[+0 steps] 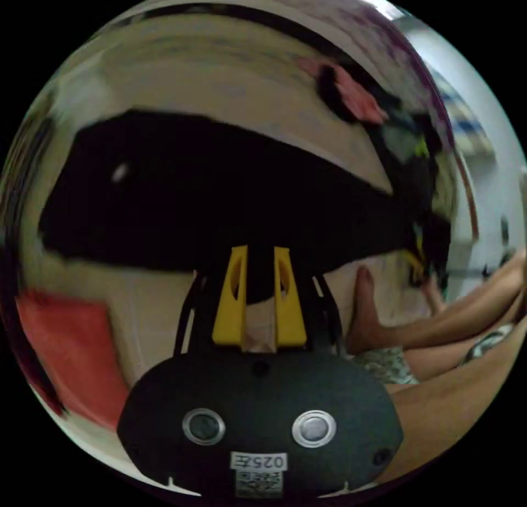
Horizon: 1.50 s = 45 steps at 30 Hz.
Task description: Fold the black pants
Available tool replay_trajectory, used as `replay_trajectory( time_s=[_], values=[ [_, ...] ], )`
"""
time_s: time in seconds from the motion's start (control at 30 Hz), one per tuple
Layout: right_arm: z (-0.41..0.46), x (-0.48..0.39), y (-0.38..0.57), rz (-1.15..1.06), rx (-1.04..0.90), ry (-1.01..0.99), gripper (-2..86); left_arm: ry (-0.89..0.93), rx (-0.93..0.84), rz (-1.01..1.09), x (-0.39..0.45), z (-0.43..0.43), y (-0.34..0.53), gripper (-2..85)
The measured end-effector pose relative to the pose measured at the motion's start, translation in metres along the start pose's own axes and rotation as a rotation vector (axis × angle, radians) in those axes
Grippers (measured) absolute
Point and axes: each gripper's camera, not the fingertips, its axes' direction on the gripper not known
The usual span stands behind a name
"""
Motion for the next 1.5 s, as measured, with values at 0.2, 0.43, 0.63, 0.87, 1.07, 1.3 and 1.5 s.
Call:
replay_trajectory(
  time_s=[0.2,0.43,0.63,0.87,1.07,1.3,1.5],
  values=[
    [0.042,0.008,-0.006,0.004,0.075,-0.061,17.2,-0.054,0.335,-0.645,-0.108,-0.071,0.093,7.4],
    [0.109,-0.010,-0.027,0.023,0.064,-0.012,11.3,-0.096,0.366,-0.652,-0.112,-0.081,0.080,9.3],
    [0.156,-0.025,-0.032,0.006,0.010,0.014,12.2,-0.061,0.421,-0.591,-0.076,-0.098,0.060,9.6],
    [0.228,-0.045,-0.016,-0.008,-0.133,0.090,0.6,-0.147,0.412,-0.678,-0.095,-0.081,0.028,3.3],
    [0.264,-0.108,0.058,-0.153,-0.261,0.217,2.9,-0.404,0.362,-0.657,-0.115,-0.093,-0.004,0.9],
    [0.313,-0.128,0.126,-0.333,-0.273,0.220,6.8,-0.556,0.408,-0.366,-0.046,-0.087,-0.009,1.2],
    [0.470,-0.267,0.178,-1.087,-0.668,0.284,11.2,-0.200,0.130,0.859,0.181,0.027,-0.077,4.7]
  ],
)
